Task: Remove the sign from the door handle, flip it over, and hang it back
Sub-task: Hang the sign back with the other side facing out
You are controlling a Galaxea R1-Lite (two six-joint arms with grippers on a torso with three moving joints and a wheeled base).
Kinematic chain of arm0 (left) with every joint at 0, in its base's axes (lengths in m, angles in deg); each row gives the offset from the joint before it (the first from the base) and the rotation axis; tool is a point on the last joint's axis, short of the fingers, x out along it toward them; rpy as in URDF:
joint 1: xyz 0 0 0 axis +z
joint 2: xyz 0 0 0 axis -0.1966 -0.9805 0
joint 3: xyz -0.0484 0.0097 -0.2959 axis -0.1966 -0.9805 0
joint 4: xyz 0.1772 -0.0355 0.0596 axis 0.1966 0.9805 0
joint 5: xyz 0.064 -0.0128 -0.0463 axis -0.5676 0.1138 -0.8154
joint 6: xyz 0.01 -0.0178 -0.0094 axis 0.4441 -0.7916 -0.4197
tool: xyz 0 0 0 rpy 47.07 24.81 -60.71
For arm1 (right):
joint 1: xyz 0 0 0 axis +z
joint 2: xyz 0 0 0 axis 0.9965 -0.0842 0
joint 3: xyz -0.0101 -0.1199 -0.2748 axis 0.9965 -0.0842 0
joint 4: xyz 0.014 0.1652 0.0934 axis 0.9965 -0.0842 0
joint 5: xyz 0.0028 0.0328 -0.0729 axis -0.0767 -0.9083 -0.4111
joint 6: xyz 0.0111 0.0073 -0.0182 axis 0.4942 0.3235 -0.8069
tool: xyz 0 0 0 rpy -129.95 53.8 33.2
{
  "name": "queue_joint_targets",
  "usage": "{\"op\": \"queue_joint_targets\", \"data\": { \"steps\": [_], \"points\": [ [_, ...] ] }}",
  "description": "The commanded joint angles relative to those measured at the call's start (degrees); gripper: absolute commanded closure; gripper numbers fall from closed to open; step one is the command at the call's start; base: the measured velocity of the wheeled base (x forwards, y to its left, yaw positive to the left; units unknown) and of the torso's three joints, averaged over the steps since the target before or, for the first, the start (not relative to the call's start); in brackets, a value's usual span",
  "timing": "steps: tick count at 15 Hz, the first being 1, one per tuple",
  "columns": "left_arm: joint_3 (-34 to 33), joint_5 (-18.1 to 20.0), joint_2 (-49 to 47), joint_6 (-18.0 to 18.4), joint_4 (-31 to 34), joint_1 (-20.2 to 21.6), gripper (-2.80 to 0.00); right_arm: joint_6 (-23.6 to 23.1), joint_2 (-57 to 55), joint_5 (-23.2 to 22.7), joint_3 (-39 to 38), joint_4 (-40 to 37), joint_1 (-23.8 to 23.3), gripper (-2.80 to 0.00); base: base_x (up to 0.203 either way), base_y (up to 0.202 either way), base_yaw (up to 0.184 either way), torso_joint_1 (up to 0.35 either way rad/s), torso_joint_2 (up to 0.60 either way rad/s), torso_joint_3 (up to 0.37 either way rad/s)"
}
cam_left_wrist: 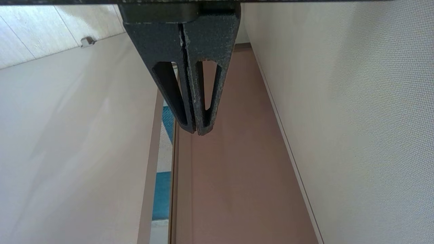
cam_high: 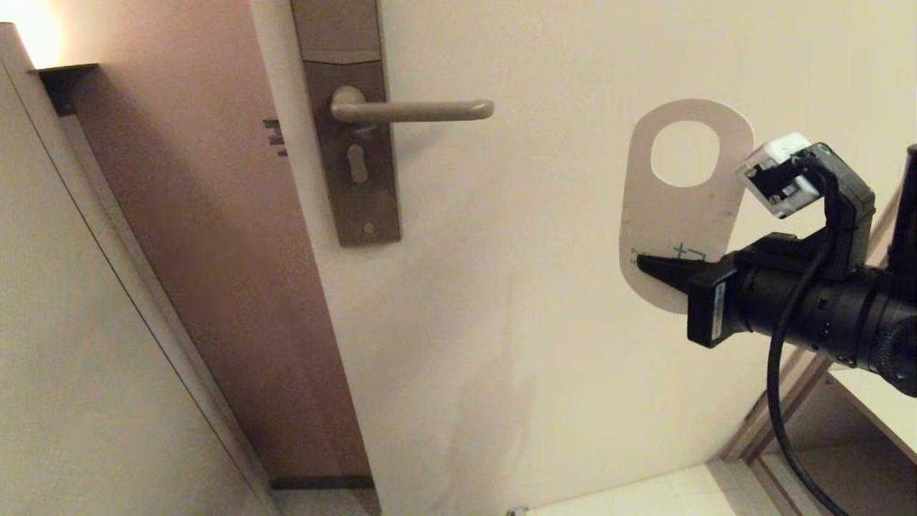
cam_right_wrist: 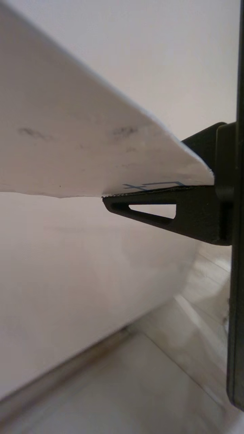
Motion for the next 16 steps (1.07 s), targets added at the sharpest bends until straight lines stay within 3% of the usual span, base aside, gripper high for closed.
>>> {"op": "queue_joint_targets", "data": {
  "steps": [1, 7, 16],
  "points": [
    [0.0, 0.0, 0.0, 0.1, 0.0, 0.0, 0.0, 0.0, -1.2, 1.6, 1.8, 0.1, 1.6, 0.0, 0.0, 0.0, 0.0, 0.0, 0.0, 0.0],
    [0.0, 0.0, 0.0, 0.1, 0.0, 0.0, 0.0, 0.0, -4.1, 7.3, 5.7, 0.1, 5.0, 0.0, 0.0, 0.0, 0.0, 0.0, 0.0, 0.0],
    [0.0, 0.0, 0.0, 0.1, 0.0, 0.0, 0.0, 0.0, -10.3, 9.3, 15.3, -4.6, 7.8, 0.0, 0.0, 0.0, 0.0, 0.0, 0.0, 0.0]
  ]
}}
